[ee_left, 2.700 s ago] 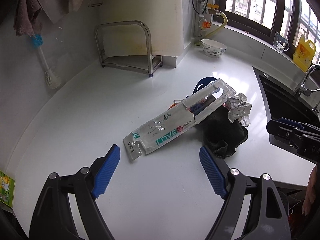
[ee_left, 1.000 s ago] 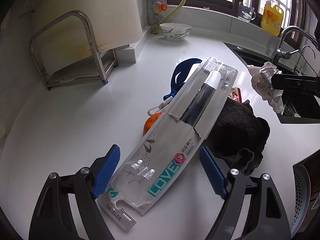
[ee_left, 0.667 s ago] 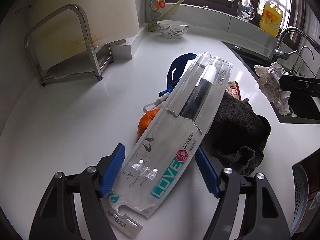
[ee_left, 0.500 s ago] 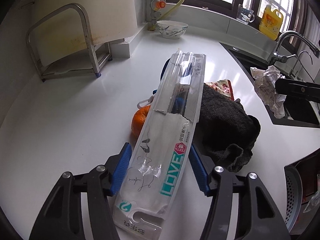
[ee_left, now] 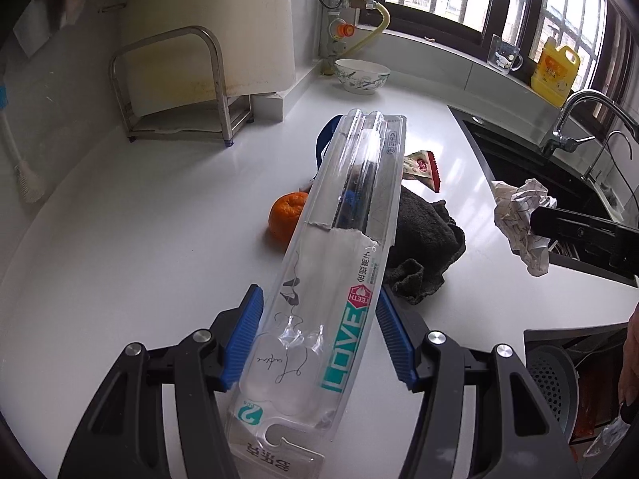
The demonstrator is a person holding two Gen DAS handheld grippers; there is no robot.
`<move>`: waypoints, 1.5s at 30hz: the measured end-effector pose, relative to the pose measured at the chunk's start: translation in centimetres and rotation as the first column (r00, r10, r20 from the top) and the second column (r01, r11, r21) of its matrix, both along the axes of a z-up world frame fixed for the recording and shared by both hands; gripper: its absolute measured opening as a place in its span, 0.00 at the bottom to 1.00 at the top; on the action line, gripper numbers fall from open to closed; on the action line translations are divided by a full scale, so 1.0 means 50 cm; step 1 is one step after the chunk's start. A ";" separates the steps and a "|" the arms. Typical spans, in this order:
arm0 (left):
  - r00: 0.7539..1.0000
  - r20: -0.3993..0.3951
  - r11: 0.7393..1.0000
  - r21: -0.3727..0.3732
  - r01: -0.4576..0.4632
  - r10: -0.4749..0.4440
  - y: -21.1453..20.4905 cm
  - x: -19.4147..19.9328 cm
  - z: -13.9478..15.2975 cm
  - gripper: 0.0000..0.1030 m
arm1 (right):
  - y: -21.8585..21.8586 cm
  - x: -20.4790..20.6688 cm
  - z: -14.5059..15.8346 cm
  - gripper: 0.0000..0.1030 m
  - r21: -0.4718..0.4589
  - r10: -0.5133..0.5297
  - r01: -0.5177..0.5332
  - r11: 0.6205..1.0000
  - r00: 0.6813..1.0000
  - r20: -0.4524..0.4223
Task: Collect trash
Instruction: 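Grasp the packaged toothbrush with the left tool while the right tool grasps the crumpled foil wrapper, then carry toothbrush and wrapper over the bin and open both tools to drop them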
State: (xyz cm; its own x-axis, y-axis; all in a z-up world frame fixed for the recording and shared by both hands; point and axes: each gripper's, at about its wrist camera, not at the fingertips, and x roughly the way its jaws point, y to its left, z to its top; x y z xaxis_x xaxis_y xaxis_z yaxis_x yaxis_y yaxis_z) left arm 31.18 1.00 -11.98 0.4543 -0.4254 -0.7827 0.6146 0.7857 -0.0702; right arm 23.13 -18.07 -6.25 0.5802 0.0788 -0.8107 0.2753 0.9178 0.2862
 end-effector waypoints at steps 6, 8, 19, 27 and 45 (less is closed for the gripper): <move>0.998 0.011 0.998 0.018 -0.056 0.055 0.019 -0.073 0.029 0.55 | 0.007 -0.050 0.013 0.33 0.006 0.026 -0.026 1.000 1.000 0.005; 0.997 0.011 0.997 0.021 -0.071 0.071 0.024 -0.100 0.037 0.55 | 0.007 -0.071 0.018 0.33 0.010 0.032 -0.032 0.999 0.999 0.010; 0.989 0.009 0.989 0.011 -0.146 0.146 0.006 -0.268 0.084 0.55 | -0.025 -0.203 0.032 0.33 0.009 0.086 -0.086 0.996 0.996 0.005; 0.984 -0.015 0.984 -0.002 -0.176 0.176 -0.049 -0.379 0.098 0.55 | -0.061 -0.299 0.032 0.33 0.016 0.126 -0.126 0.992 0.992 -0.024; 0.980 -0.076 0.982 0.067 -0.179 0.184 -0.174 -0.574 0.065 0.55 | -0.122 -0.458 -0.001 0.33 0.036 0.223 -0.221 0.975 0.972 -0.078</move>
